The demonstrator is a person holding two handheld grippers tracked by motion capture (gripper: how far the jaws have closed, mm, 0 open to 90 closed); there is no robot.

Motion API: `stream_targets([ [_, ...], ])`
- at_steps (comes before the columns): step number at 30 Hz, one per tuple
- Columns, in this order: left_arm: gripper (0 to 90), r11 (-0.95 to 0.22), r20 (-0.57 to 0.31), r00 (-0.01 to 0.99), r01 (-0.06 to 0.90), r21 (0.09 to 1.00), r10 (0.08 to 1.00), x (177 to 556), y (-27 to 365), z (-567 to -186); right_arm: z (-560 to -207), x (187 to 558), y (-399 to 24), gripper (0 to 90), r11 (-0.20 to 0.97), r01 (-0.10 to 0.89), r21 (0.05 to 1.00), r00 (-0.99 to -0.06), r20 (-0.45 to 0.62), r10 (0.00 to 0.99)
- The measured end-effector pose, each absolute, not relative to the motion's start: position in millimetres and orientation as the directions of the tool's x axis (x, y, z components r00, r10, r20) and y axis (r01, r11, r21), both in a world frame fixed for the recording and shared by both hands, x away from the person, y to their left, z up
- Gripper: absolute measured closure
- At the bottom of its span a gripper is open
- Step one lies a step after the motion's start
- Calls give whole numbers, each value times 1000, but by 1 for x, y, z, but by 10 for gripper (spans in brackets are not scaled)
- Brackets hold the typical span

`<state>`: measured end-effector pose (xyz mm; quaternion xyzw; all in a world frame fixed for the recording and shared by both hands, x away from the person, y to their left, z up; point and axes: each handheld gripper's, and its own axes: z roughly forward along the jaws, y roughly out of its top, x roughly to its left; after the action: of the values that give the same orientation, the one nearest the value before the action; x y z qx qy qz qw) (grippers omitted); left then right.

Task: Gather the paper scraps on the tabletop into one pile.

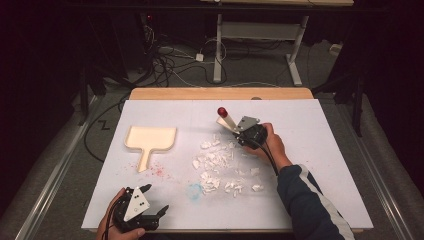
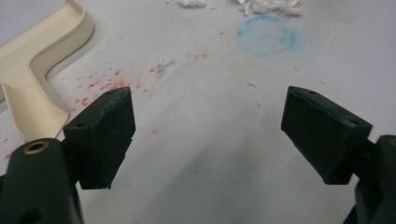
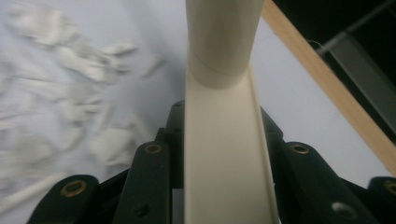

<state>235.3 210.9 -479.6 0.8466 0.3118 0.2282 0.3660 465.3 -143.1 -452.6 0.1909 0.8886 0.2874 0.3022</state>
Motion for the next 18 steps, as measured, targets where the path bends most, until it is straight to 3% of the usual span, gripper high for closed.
stream_targets([
  [5, 167, -541, 159, 703, 361, 760, 693, 235, 210, -480, -448, 436, -141, 675, 771, 63, 634, -843, -380, 381],
  [11, 167, -540, 158, 706, 357, 762, 690, 234, 210, -479, -443, 395, -148, 677, 770, -34, 637, -887, -374, 271],
  [18, 167, -547, 162, 711, 355, 758, 685, 234, 206, -479, -425, 378, -164, 681, 704, -9, 710, -860, -365, 357],
])
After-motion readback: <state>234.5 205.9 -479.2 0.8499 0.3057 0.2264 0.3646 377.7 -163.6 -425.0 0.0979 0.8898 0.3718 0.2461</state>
